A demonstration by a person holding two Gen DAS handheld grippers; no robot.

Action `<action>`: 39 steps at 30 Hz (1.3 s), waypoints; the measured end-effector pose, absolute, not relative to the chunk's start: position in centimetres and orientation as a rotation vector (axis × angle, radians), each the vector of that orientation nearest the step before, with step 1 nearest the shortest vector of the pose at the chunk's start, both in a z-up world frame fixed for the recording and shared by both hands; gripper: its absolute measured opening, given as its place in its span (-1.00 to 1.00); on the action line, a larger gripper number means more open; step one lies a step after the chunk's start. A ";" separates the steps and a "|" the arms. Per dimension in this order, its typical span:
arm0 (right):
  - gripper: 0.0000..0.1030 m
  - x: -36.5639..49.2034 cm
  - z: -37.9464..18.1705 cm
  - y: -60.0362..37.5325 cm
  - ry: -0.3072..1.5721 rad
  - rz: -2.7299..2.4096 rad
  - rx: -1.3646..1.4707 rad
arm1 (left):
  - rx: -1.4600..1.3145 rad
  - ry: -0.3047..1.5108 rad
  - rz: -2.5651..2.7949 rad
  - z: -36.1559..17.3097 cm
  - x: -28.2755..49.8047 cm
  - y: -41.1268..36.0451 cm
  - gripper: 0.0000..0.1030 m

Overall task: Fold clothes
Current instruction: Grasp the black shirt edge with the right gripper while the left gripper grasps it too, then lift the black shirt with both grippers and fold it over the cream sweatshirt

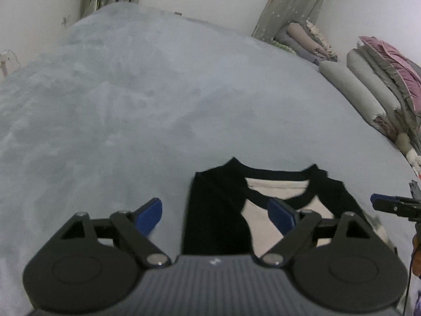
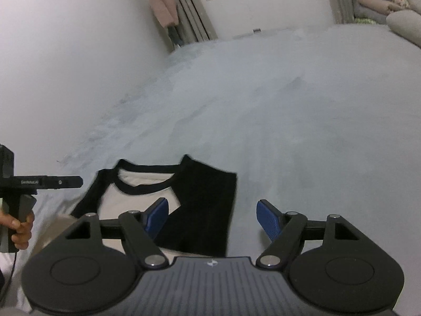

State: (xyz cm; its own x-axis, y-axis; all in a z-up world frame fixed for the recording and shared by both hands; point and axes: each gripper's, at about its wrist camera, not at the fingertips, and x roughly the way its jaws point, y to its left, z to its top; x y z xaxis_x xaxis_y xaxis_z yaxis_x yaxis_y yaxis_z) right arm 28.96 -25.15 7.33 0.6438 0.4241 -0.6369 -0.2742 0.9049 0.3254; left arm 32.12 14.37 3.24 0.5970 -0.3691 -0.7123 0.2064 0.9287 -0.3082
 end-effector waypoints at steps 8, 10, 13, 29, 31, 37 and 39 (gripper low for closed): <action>0.19 33.2 4.3 -23.1 0.841 0.379 0.139 | -0.122 0.868 -0.312 1.3 34.3 13.2 0.49; -0.02 33.6 4.2 -22.7 0.829 0.366 0.119 | -0.107 0.866 -0.298 1.2 34.6 13.0 0.30; -0.86 33.9 4.3 -21.8 0.823 0.359 0.088 | -0.092 0.860 -0.254 1.1 34.7 12.7 -0.22; -0.88 20.4 11.4 -22.2 0.489 0.455 0.004 | -0.190 0.588 -0.366 6.6 22.5 16.6 -0.87; -0.88 17.6 11.3 -22.2 0.469 0.472 -0.006 | -0.177 0.572 -0.367 6.6 20.0 17.0 -0.87; -0.89 11.3 9.3 -22.3 0.501 0.481 -0.067 | -0.163 0.578 -0.372 5.8 14.2 17.6 -0.87; -0.89 10.4 8.2 -22.2 0.528 0.486 -0.104 | -0.163 0.601 -0.373 5.3 12.8 17.4 -0.84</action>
